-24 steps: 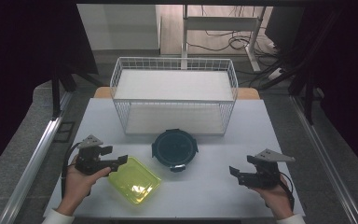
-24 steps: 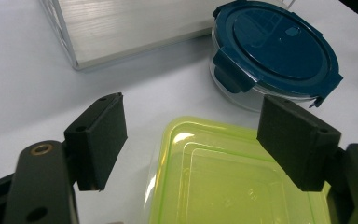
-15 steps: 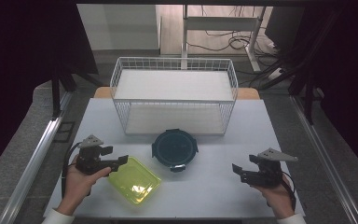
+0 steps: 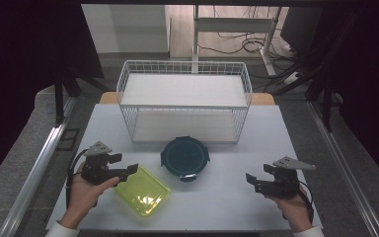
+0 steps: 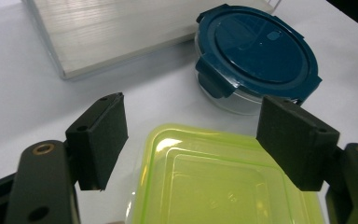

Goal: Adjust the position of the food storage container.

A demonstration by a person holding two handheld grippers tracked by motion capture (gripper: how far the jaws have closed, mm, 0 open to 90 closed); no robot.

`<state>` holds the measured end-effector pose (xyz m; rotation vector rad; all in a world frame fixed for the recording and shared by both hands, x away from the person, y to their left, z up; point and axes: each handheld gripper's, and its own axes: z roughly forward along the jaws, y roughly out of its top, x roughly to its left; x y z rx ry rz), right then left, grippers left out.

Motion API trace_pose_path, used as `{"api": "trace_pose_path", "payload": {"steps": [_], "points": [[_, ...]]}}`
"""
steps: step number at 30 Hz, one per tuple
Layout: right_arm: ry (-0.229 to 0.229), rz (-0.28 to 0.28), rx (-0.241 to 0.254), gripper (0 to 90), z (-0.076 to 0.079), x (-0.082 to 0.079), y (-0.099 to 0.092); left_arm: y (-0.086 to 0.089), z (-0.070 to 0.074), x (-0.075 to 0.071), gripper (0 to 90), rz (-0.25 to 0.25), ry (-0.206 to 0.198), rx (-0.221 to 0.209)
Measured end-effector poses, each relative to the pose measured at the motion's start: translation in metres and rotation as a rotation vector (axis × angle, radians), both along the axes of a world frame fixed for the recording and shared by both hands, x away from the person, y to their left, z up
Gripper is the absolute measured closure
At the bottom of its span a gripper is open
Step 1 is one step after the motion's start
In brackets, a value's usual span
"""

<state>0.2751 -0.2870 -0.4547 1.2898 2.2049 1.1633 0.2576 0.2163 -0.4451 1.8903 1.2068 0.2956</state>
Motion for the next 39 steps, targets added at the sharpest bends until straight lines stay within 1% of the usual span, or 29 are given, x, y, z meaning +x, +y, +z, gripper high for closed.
{"api": "trace_pose_path", "payload": {"steps": [2,5,7,8,9,10,11,13,14,17,18,19,20,21,22,24,25,26,27,28,29,30,33,34,35,36,37,38,39], "points": [[-0.003,0.006,-0.006,21.8,0.000,0.000,0.001,-0.002,0.004,0.002,24.0,-0.009,-0.006,0.006],[-0.001,0.014,-0.006,21.8,0.000,0.000,0.002,-0.009,0.010,0.009,24.2,-0.026,0.000,0.007],[0.001,0.016,-0.006,21.9,0.000,-0.001,0.002,-0.015,0.012,0.015,24.9,-0.042,0.007,0.019],[0.003,0.015,-0.006,22.0,0.000,-0.001,0.002,-0.023,0.014,0.020,25.5,-0.055,0.016,0.034],[0.003,0.015,-0.006,22.0,0.000,-0.001,0.002,-0.023,0.014,0.020,26.0,-0.055,0.016,0.034],[0.005,0.009,-0.004,22.2,0.001,-0.001,0.001,-0.030,0.016,0.025,26.8,-0.068,0.023,0.041],[0.005,0.007,-0.004,22.3,0.001,-0.001,0.001,-0.030,0.016,0.025,27.7,-0.068,0.023,0.041],[0.008,0.005,-0.002,22.4,0.001,0.000,0.000,-0.036,0.018,0.031,28.6,-0.083,0.031,0.046],[0.013,0.003,-0.002,22.6,0.000,0.000,-0.001,-0.042,0.018,0.037,30.5,-0.089,0.038,0.056],[0.018,0.002,-0.001,22.7,-0.001,0.001,-0.001,-0.047,0.017,0.043,32.5,-0.096,0.048,0.063],[0.020,0.000,-0.002,22.8,-0.001,0.001,-0.001,-0.051,0.016,0.049,34.7,-0.100,0.059,0.068],[0.021,0.000,-0.001,22.9,-0.001,0.001,-0.001,-0.052,0.015,0.051,36.2,-0.098,0.066,0.073],[0.021,0.000,-0.001,22.9,-0.001,0.001,-0.001,-0.054,0.014,0.054,37.7,-0.099,0.070,0.082],[0.021,0.000,-0.001,22.9,-0.001,0.001,-0.001,-0.054,0.014,0.054,39.1,-0.099,0.070,0.082],[0.022,-0.001,-0.002,23.0,-0.001,0.002,-0.001,-0.057,0.013,0.058,41.0,-0.095,0.075,0.092],[0.025,-0.002,-0.005,23.1,-0.002,0.002,-0.001,-0.058,0.013,0.061,44.6,-0.095,0.078,0.096],[0.025,-0.002,-0.005,23.1,-0.002,0.002,-0.001,-0.059,0.012,0.063,44.6,-0.091,0.084,0.096],[0.028,-0.002,-0.005,23.1,-0.002,0.002,-0.001,-0.059,0.012,0.066,50.3,-0.093,0.087,0.098],[0.028,-0.002,-0.005,23.1,-0.002,0.002,-0.001,-0.061,0.012,0.068,50.3,-0.092,0.094,0.099],[0.028,-0.003,-0.006,23.1,-0.002,0.002,-0.001,-0.063,0.011,0.074,55.2,-0.092,0.104,0.107],[0.027,-0.004,-0.005,23.1,-0.002,0.002,-0.001,-0.063,0.011,0.074,57.6,-0.092,0.104,0.107],[0.027,-0.005,-0.005,23.2,-0.001,0.002,-0.001,-0.065,0.010,0.078,60.1,-0.092,0.122,0.107],[0.027,-0.009,-0.003,23.3,-0.001,0.002,-0.002,-0.070,0.007,0.085,67.8,-0.104,0.143,0.116],[0.028,-0.010,-0.003,23.3,-0.002,0.003,-0.003,-0.070,0.007,0.085,70.4,-0.104,0.143,0.116],[0.028,-0.010,-0.003,23.3,-0.002,0.003,-0.003,-0.071,0.005,0.087,70.4,-0.107,0.150,0.116],[0.031,-0.012,-0.004,23.4,-0.002,0.003,-0.003,-0.074,0.001,0.092,75.6,-0.112,0.164,0.125],[0.031,-0.012,-0.004,23.4,-0.002,0.003,-0.003,-0.074,0.001,0.092,77.8,-0.112,0.164,0.125],[0.033,-0.013,-0.005,23.4,-0.003,0.004,-0.003,-0.077,-0.003,0.096,79.7,-0.104,0.183,0.135],[0.033,-0.013,-0.005,23.4,-0.003,0.004,-0.003,-0.077,-0.003,0.096,81.5,-0.104,0.183,0.135]]}}
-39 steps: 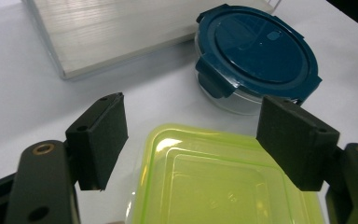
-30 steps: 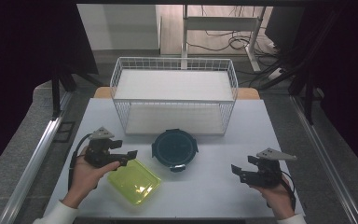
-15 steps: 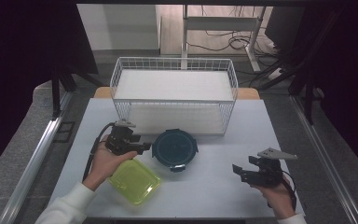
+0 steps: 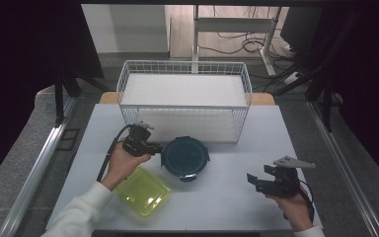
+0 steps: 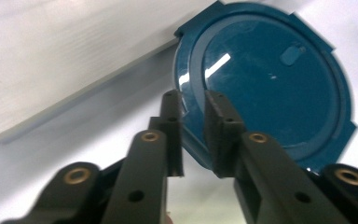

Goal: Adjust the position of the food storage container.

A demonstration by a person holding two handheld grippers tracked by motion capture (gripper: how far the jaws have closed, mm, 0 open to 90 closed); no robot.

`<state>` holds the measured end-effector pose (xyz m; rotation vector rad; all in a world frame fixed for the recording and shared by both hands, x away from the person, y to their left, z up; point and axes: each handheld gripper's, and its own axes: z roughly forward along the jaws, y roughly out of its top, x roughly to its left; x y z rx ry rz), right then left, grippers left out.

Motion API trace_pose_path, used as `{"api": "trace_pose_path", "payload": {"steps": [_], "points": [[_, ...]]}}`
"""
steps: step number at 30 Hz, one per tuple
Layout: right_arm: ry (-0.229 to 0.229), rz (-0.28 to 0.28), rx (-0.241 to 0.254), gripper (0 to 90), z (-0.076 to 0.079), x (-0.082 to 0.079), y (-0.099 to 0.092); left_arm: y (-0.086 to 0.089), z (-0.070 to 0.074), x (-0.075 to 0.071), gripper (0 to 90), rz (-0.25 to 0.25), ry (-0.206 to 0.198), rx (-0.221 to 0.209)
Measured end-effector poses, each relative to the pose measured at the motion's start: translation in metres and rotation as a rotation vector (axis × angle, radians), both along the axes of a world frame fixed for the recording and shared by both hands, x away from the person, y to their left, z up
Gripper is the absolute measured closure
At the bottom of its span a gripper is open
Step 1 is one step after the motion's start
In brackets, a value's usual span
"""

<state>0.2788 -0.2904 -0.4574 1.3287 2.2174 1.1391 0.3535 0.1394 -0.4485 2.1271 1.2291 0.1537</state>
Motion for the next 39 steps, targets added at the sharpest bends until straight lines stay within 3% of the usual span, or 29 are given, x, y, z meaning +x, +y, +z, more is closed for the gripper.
{"api": "trace_pose_path", "payload": {"steps": [7,15,17,20,23,34,39], "points": [[0.000,-0.002,-0.001,23.5,0.000,0.000,-0.001,-0.002,-0.010,0.019,89.0,0.009,0.021,0.025],[0.007,-0.005,-0.002,23.5,-0.002,0.001,-0.002,-0.011,-0.022,0.037,89.9,0.026,0.034,0.043],[0.008,-0.007,-0.002,23.5,-0.002,0.001,-0.002,-0.014,-0.027,0.042,89.9,-0.002,0.037,0.050],[0.012,-0.008,-0.003,23.6,-0.002,0.001,-0.003,-0.017,-0.027,0.043,90.0,-0.011,0.030,0.057],[0.013,-0.010,-0.001,23.6,-0.003,0.002,-0.003,-0.022,-0.026,0.044,90.0,-0.029,0.010,0.093],[0.013,0.000,-0.008,23.6,-0.004,0.003,0.000,-0.028,-0.025,0.043,90.0,-0.037,-0.008,0.115],[0.016,0.005,-0.009,23.6,-0.004,0.003,0.002,-0.037,-0.025,0.041,90.0,-0.041,-0.016,0.100]]}}
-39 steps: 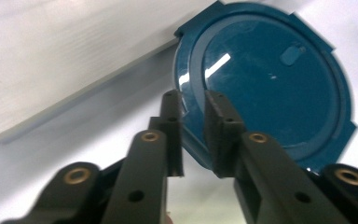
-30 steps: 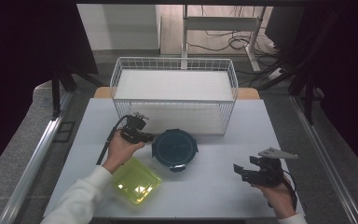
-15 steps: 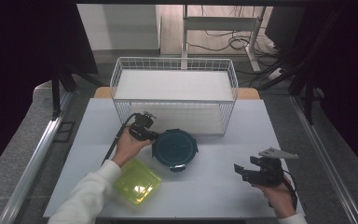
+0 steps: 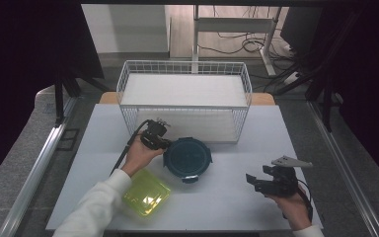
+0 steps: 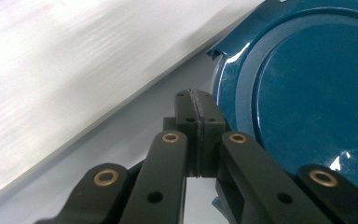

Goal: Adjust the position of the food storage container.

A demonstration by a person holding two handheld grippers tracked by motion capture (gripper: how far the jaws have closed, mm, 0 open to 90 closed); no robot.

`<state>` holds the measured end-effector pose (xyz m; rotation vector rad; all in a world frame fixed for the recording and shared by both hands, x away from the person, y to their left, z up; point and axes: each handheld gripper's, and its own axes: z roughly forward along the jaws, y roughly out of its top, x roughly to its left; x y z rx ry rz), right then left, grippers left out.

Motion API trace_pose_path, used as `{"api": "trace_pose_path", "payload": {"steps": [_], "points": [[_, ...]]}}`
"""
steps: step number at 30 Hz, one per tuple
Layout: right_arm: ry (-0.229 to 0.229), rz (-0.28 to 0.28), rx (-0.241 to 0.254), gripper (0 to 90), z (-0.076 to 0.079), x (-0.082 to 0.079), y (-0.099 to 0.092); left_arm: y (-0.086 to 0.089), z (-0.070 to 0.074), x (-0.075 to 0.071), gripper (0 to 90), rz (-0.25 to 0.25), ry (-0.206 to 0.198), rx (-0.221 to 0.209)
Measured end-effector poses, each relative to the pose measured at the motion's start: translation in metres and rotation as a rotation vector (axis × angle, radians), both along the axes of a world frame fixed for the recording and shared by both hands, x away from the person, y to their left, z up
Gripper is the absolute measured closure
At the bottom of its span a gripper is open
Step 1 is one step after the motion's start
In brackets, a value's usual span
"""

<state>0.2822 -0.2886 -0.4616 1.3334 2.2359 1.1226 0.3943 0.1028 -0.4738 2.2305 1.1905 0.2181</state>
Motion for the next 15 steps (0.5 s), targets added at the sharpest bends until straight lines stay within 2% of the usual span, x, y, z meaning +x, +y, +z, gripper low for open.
{"api": "trace_pose_path", "payload": {"steps": [7,15], "points": [[0.002,0.003,-0.003,23.6,-0.001,0.001,0.000,-0.006,0.001,-0.001,90.0,-0.027,0.008,0.007],[0.006,0.005,-0.005,23.6,-0.001,0.001,0.001,-0.025,0.001,-0.005,90.0,-0.062,0.005,0.004]]}}
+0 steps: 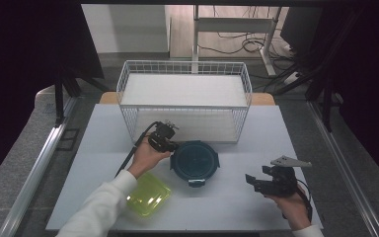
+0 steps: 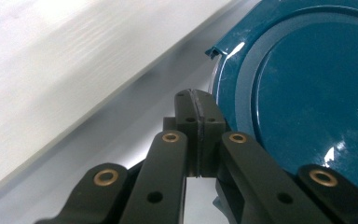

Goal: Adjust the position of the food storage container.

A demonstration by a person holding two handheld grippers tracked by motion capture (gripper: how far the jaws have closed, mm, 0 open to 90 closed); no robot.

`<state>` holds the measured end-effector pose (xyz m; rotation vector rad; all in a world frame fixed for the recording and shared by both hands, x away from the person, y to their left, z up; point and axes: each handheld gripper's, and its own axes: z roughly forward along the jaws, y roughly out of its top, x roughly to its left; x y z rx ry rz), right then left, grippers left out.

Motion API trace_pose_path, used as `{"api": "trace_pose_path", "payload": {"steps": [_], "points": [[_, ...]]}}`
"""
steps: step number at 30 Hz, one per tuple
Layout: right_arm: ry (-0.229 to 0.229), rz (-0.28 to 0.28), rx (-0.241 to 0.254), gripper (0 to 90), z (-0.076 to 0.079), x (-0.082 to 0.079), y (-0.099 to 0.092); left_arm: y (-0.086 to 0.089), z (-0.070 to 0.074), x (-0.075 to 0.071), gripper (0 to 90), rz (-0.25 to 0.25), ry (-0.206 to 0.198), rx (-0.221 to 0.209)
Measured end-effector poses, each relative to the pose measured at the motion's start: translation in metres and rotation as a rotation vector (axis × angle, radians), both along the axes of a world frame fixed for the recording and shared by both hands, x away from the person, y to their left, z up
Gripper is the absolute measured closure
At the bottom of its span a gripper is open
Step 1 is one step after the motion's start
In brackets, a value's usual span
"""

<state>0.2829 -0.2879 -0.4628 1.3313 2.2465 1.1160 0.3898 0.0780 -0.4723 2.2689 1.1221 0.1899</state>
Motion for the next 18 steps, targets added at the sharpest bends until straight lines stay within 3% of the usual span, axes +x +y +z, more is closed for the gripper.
{"api": "trace_pose_path", "payload": {"steps": [10,18], "points": [[0.003,0.001,0.002,23.6,0.000,0.000,0.000,-0.017,0.001,-0.003,90.0,-0.039,0.004,-0.008],[0.001,-0.008,0.005,23.6,0.000,0.001,-0.002,-0.016,0.000,-0.001,90.0,-0.048,0.030,-0.032]]}}
